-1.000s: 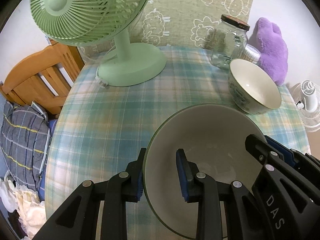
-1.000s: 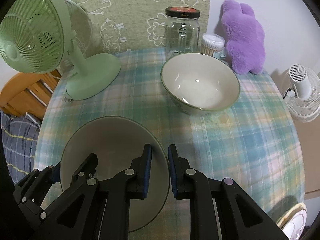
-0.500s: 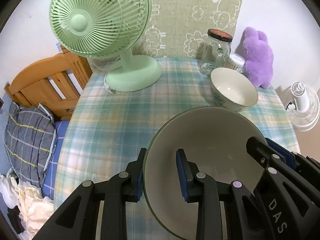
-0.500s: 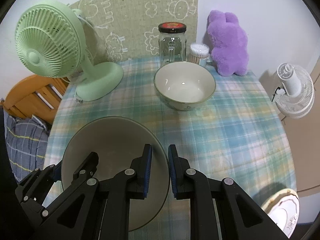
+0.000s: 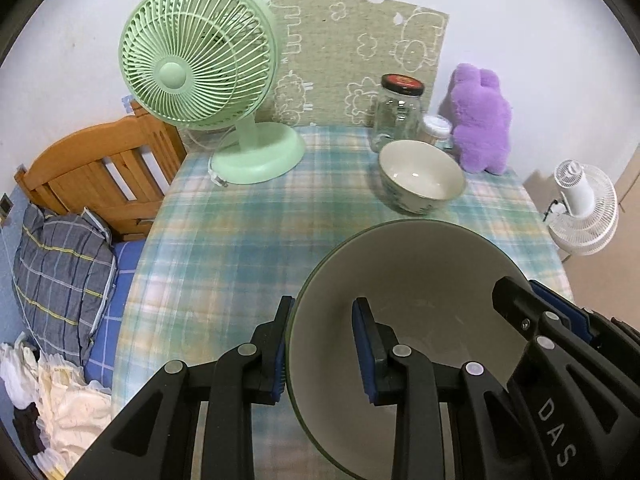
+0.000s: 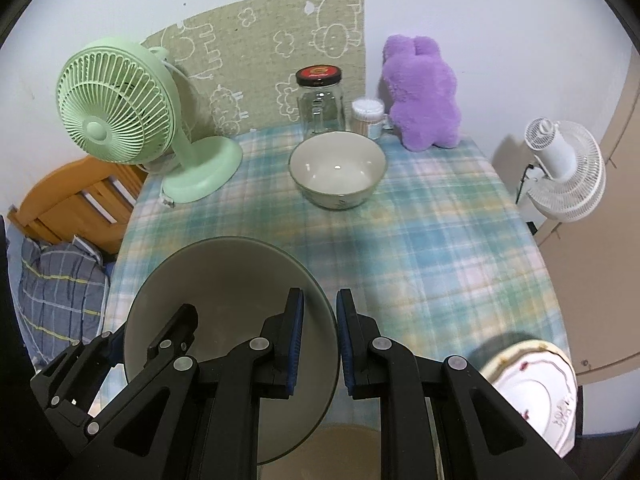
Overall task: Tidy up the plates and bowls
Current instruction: 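Grasp the second grey bowl's rim with both grippers and lift, then carry the grey bowl toward the plate stack, lower it, open both grippers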
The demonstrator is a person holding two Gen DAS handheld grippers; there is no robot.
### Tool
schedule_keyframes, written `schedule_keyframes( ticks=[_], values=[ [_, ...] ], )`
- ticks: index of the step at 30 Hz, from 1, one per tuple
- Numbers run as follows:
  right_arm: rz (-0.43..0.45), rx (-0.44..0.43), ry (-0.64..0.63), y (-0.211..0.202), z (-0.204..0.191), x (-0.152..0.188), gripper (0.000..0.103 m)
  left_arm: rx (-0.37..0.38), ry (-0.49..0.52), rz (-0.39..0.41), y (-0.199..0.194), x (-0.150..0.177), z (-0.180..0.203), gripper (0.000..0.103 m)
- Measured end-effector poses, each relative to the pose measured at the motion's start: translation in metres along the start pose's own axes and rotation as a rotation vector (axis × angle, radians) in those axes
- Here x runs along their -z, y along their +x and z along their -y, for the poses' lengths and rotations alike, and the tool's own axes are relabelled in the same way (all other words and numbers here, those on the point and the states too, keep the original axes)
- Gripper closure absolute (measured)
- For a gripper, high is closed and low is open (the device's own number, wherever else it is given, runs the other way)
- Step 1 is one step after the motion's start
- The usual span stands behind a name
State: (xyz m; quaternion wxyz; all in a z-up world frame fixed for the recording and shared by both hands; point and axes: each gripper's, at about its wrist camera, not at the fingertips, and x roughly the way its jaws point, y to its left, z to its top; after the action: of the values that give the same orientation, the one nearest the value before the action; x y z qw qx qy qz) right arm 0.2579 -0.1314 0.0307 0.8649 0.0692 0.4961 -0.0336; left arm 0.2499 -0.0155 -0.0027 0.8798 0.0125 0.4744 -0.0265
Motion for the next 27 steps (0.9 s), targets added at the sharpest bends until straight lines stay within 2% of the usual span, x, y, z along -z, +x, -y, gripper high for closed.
schedule_keyframes(
  ticks=[7, 13, 27],
  values=[
    [0.013, 0.014, 0.004, -0.025, 0.018, 0.021, 0.083, 0.011, 0.022, 0.006, -0.021, 0.022, 0.018, 0.075],
    [0.004, 0.023, -0.003, -0.036, 0.032, 0.046, 0.083, 0.018, 0.022, -0.018, -0.029, 0.048, 0.029, 0.075],
    [-0.059, 0.025, -0.028, -0.031, 0.051, 0.093, 0.082, 0.008, 0.017, -0.084, -0.022, 0.097, 0.041, 0.075]
  ],
)
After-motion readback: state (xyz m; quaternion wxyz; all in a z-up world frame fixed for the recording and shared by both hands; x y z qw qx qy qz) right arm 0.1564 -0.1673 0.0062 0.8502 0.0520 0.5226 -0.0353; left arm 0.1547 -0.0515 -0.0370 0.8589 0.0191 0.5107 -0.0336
